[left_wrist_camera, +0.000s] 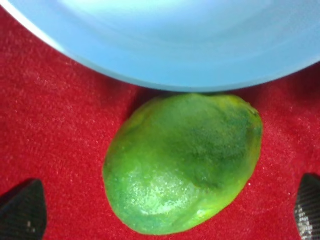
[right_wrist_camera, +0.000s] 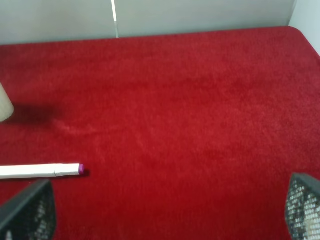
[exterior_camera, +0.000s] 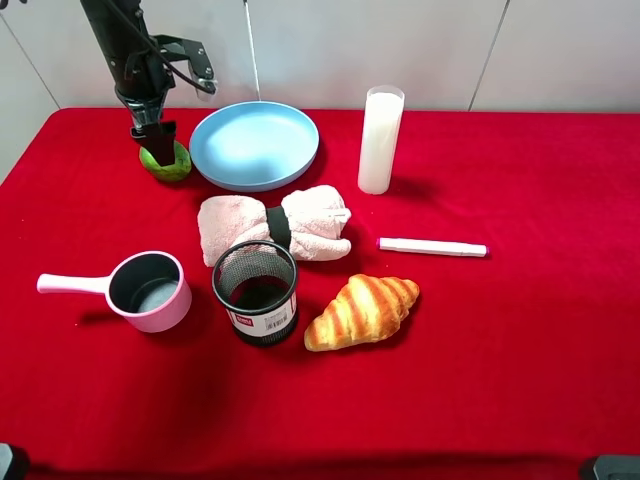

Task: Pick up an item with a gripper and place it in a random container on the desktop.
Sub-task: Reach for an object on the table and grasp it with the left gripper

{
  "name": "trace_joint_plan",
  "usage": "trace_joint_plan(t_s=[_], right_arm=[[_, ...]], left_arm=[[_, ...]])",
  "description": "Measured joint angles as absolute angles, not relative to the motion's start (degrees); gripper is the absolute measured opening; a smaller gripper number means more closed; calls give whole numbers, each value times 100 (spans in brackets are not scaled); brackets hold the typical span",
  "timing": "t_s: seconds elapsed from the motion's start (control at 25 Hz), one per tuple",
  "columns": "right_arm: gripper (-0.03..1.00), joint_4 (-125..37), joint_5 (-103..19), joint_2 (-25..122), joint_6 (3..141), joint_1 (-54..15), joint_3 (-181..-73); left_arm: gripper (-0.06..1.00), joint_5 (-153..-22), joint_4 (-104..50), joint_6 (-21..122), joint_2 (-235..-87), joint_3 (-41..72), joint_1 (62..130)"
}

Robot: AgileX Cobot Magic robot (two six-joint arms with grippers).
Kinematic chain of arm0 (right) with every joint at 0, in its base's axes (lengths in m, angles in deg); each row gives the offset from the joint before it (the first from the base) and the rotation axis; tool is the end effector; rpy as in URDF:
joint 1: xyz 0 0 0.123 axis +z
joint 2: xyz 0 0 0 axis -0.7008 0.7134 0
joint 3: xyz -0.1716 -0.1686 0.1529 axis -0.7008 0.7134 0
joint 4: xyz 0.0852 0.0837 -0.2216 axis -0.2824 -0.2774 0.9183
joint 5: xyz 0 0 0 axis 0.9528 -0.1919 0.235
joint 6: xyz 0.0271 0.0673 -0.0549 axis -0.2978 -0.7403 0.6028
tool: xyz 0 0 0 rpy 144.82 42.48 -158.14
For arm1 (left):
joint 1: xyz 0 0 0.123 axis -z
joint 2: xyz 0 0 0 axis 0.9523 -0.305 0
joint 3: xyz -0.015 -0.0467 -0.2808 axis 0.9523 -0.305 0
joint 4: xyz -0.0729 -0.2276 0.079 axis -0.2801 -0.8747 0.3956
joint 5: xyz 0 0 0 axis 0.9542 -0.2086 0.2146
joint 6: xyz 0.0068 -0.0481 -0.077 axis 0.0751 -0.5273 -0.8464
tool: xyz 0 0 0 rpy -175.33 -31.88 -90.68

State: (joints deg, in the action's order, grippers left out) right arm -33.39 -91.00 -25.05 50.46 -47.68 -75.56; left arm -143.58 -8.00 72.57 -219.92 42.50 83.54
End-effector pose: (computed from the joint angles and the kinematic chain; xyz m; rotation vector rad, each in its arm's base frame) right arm -0.0044 -0.0039 0.2801 0.0369 1.9992 -0.1116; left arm 0.4677 -0.0857 0.1493 1.7262 2.4678 0.2184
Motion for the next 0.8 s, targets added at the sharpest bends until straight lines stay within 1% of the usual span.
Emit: trace_joint_plan(t_s=[0.28,0.8], right_arm=[[69,-3339,-9100,-2505,5046,-4768,-7556],[69,-3339,-9100,-2505,5046,-4768,-7556]], left_arm=[[99,-14334,-778,7264,-22360,4293,8460],[99,-14323,-500,7278,-22598,4306,8460]])
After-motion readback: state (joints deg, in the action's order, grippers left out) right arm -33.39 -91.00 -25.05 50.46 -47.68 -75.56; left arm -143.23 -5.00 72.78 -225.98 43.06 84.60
